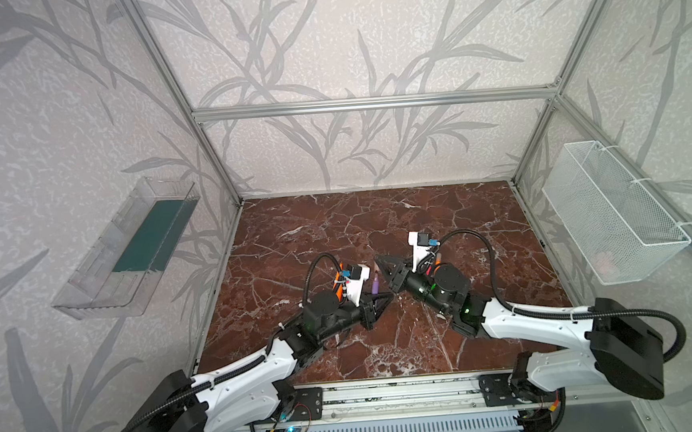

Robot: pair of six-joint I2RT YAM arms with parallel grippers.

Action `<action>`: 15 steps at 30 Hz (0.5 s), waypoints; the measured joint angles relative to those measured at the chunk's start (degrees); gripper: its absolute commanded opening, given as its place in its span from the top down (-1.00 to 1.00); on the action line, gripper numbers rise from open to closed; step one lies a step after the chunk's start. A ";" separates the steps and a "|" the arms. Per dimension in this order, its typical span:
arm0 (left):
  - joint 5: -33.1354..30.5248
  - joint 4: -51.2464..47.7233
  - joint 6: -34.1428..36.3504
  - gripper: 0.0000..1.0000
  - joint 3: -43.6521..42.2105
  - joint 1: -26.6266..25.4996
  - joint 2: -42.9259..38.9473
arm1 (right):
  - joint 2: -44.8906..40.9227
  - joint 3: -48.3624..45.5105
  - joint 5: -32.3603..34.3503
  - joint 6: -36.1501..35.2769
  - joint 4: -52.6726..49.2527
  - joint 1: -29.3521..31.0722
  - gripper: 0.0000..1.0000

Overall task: Insert the pens into the pen caps
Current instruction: 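Bring the held cap over the purple highlighter tip in the left gripper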

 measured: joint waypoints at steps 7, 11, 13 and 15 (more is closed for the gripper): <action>0.00 0.00 0.04 1.00 0.00 0.00 0.00 | -0.61 1.27 -0.39 -0.24 0.26 0.07 1.00; -0.02 0.00 0.04 1.00 -0.02 0.00 -0.02 | -0.61 1.22 -0.44 -0.20 0.39 0.31 1.00; -0.04 0.00 0.04 1.00 -0.17 0.00 -0.26 | -0.61 0.98 -0.46 -0.04 0.70 0.33 1.00; -0.17 -0.04 0.09 1.00 -0.50 0.00 -0.79 | -0.61 0.46 -0.76 0.07 1.18 0.33 1.00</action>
